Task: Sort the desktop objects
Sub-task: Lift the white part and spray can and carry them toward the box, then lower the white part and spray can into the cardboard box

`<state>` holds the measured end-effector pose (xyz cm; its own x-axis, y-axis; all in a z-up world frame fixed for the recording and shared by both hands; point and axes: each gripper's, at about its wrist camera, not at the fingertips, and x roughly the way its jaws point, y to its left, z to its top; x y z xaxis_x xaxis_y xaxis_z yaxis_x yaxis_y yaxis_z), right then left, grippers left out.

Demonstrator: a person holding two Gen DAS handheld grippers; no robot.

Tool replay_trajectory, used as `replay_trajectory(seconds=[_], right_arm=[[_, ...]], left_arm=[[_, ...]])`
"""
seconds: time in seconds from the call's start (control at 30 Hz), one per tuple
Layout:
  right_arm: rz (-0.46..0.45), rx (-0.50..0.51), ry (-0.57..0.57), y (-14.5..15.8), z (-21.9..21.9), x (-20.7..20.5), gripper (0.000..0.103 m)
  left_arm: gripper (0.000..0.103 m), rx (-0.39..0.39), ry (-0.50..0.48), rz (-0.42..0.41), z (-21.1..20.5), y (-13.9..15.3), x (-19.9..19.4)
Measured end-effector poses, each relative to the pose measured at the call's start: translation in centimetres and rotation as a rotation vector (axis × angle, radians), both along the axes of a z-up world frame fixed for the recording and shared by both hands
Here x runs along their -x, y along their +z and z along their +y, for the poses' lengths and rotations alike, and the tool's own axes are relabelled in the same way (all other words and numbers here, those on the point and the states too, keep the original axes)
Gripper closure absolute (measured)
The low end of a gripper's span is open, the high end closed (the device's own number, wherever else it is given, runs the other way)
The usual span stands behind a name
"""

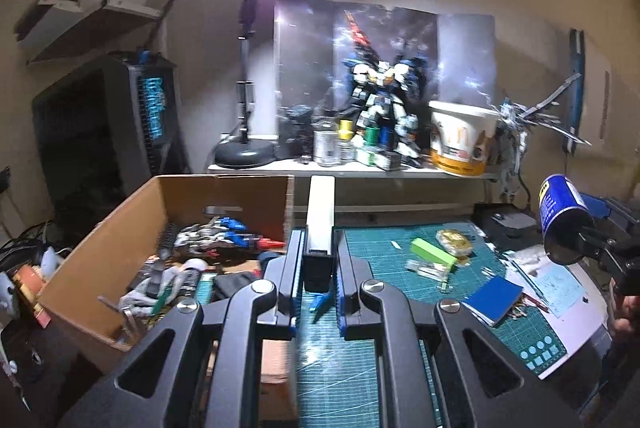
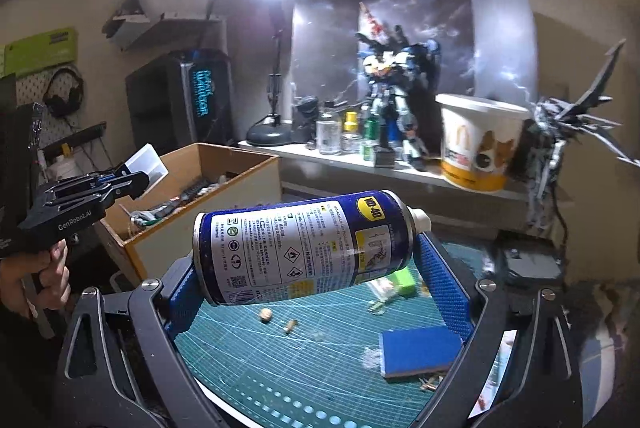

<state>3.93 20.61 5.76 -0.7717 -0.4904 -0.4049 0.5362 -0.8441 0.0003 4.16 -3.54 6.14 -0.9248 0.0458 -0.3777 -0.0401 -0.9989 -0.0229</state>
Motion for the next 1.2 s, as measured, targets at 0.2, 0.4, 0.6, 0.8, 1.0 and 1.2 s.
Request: replay_trajectory(seconds=[0.2, 0.4, 0.6, 0.8, 1.0, 1.2], right_arm=[[0.002, -0.004, 0.091, -0.2, -3.2, 0.5, 0.008], [-0.014, -0.008, 0.181, -0.9, -6.6, 1.2, 0.008], [-0.013, -0.012, 0.271, -1.3, -9.9, 1.1, 0.008], [-0.006, -0.012, 0.362, -1.5, -13.0, 0.7, 0.008], [-0.008, -0.017, 0.438, -1.9, -15.9, 0.2, 0.008], [-0.018, -0.018, 0.487, -2.1, -17.7, 0.0, 0.008]], left_arm=[[0.090, 0.002, 0.087, 0.000, -2.8, 0.2, -1.3], [0.090, -0.002, 0.181, -0.003, -5.7, 0.1, -2.7], [0.090, -0.001, 0.264, -0.007, -8.3, 0.1, -4.4], [0.090, 0.000, 0.342, -0.012, -10.4, 0.1, -6.4], [0.090, -0.002, 0.405, -0.019, -12.2, -0.1, -8.0], [0.090, -0.004, 0.442, -0.026, -13.4, -0.2, -8.9]])
